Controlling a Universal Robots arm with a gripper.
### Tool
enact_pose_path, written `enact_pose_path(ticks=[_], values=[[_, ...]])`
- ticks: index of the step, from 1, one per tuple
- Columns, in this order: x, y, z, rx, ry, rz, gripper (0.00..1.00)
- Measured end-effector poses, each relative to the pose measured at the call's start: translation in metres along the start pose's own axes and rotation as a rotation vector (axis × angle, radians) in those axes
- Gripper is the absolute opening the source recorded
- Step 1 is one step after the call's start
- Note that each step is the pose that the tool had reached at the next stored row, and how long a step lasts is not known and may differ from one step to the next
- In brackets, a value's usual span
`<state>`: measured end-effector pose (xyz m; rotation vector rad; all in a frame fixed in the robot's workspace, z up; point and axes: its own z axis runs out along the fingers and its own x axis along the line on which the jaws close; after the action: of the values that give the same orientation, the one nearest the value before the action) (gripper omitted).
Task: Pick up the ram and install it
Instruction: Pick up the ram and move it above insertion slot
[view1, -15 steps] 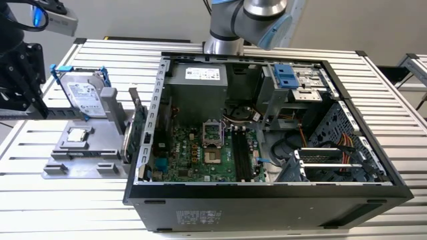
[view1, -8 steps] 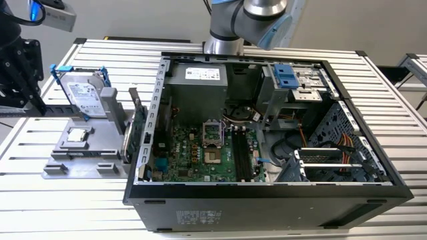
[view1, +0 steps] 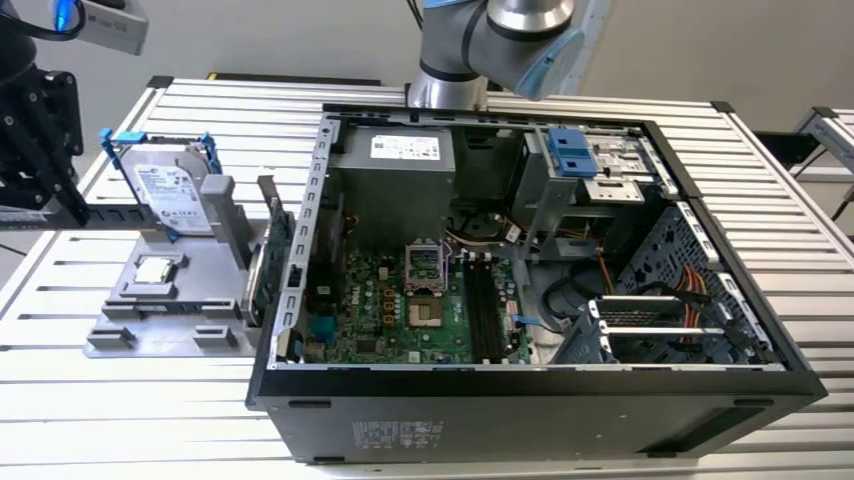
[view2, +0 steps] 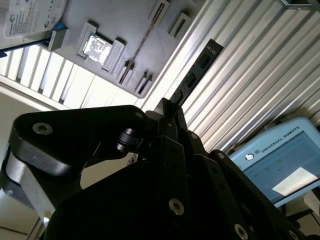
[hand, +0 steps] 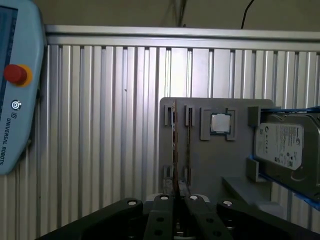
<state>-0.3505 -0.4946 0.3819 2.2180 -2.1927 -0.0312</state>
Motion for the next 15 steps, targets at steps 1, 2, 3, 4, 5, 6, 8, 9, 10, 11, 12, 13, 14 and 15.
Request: enact_pose_path(ticks=[1, 2, 3, 4, 5, 6, 8, 9, 10, 11, 12, 13, 14, 15], values=[[0.0, 0.0, -0.0003, 0.0, 0.0, 0.0, 0.0], [0.0, 0.0, -0.0004, 0.0002, -0.0002, 0.0, 0.0], [0.0, 0.0, -0.0004, 0.0002, -0.0002, 0.0, 0.0], [0.0, 0.0, -0.0004, 0.0003, -0.0002, 0.0, 0.0], [0.0, 0.0, -0.0005, 0.0001, 0.0, 0.0, 0.0], [0.0, 0.0, -0.0005, 0.0001, 0.0, 0.0, 0.0], [0.0, 0.0, -0.0005, 0.0001, 0.0, 0.0, 0.0], [0.0, -0.0002, -0.0006, 0.0, 0.0001, 0.0, 0.0], [0.0, -0.0004, -0.0006, 0.0, 0.0001, 0.0, 0.0], [0.0, -0.001, -0.0007, 0.0, 0.0001, 0.0, 0.0], [0.0, -0.0016, -0.0007, 0.0, 0.0001, 0.0, 0.0], [0.0, -0.0022, -0.0006, 0.0002, 0.0, 0.0, 0.0], [0.0, -0.0028, -0.0007, 0.0001, 0.0001, 0.0, 0.0], [0.0001, -0.0035, -0.0007, 0.0001, 0.0, 0.0, 0.0]])
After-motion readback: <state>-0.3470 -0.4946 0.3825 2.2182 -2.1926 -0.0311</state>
